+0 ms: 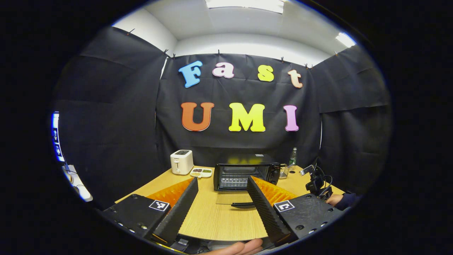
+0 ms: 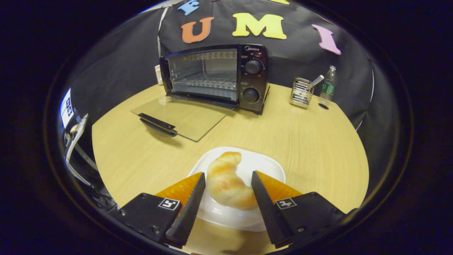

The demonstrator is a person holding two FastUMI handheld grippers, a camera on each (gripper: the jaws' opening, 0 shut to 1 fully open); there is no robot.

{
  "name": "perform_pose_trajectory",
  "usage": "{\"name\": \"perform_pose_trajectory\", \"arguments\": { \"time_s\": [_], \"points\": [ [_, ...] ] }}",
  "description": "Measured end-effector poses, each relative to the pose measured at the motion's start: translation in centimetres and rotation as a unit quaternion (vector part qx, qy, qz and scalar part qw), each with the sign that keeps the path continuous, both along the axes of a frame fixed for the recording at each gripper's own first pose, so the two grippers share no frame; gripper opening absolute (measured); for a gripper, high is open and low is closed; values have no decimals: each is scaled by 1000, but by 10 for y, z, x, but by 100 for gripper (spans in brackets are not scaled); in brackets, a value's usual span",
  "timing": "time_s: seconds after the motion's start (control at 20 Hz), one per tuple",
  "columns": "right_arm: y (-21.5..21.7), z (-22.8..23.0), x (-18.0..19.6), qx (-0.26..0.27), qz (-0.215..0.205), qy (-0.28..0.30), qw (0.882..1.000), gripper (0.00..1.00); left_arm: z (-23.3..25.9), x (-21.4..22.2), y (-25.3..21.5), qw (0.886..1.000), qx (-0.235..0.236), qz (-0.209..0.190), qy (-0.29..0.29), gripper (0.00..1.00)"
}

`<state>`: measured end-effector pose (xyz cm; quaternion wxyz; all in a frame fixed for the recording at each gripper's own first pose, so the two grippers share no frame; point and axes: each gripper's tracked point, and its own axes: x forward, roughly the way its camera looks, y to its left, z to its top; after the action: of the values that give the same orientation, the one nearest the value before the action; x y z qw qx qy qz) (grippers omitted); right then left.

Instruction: Open the electric oven with the left hand, put the food in, and close the electric oven.

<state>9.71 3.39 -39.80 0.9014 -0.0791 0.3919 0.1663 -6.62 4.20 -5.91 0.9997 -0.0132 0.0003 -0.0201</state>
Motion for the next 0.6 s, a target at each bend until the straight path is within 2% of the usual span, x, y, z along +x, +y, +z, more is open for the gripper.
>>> {"name": "perform_pose_trajectory", "arguments": {
  "time_s": [0.2, 0.45, 0.5, 0.6],
  "points": [
    [0, 0, 1, 9, -33, 4, 999, 73, 3, -7, 0, 1000, 8, -3, -2, 92],
    [12, 24, -5, 40, -51, -13, 998, 59, 8, -15, -3, 1000, 12, -16, -11, 92],
    [16, 28, -6, 46, -48, -13, 998, 53, 7, -15, -2, 1000, 12, -16, -12, 92],
    [16, 25, -5, 36, -40, -6, 999, 52, 5, -15, -1, 1000, 9, -15, -10, 92]
  ]
}}
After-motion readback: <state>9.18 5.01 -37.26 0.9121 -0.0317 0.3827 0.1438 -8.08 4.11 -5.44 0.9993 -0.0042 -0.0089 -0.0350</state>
